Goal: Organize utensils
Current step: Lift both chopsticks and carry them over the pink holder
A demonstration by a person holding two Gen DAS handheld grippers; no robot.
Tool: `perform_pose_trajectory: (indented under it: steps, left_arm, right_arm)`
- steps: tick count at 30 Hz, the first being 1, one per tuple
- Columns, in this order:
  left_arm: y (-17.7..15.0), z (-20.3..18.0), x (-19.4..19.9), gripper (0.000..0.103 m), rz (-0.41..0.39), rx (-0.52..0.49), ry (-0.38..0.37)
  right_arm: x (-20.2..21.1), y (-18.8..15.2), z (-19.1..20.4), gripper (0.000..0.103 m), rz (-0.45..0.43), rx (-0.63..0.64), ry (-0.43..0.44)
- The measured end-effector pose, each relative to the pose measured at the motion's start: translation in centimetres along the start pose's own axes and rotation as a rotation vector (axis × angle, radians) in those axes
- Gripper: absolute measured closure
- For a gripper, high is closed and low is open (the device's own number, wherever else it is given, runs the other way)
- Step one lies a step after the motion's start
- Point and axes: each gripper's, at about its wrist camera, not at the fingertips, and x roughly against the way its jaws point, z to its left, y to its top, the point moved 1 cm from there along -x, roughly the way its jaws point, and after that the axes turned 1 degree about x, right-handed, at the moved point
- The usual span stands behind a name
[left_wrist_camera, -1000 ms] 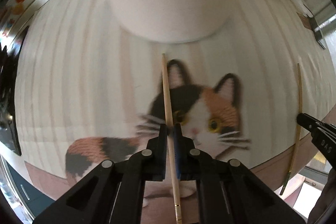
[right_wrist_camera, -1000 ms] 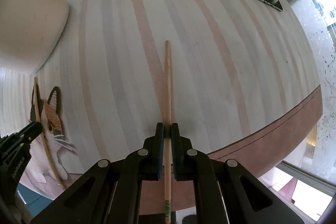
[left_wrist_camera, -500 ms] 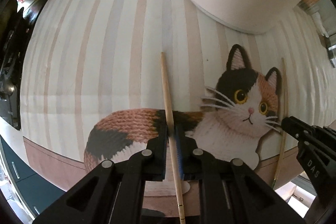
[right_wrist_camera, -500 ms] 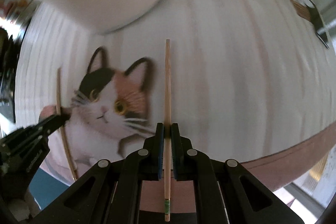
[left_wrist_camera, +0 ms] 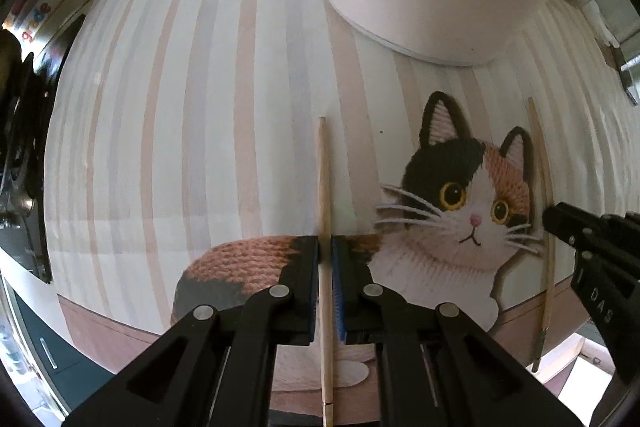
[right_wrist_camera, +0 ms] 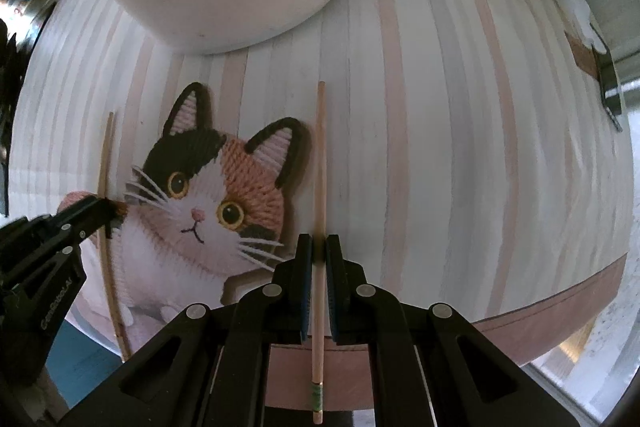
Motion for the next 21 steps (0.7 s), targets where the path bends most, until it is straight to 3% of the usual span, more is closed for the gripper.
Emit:
perform_pose_trajectory:
  steps: [6, 14, 17, 21]
  left_arm:
    - [0.9, -0.2, 0.0, 0.098, 0.014, 0.026, -0.016]
    - [4.2, 1.2, -0.4, 0.098, 0.034, 0.039, -0.037]
    - [4.5, 1.5, -0.3, 0.098, 0.016, 0.039, -0.022]
    - [3.9, 1.5, 1.8, 0.099, -0.083, 0.045, 0.044]
  right_arm:
    - [0.1, -0.9, 0.7, 0.096, 0.007, 0.012, -0.013]
    - [-1.2, 1.3, -1.3, 0.095, 0.031, 0.018, -0.012]
    - [-1.6, 1.8, -0.7, 0.095, 0.023, 0.029, -0.022]
    - [-0.5, 1.0, -1.1, 0.096, -0.024, -0.021, 0.004]
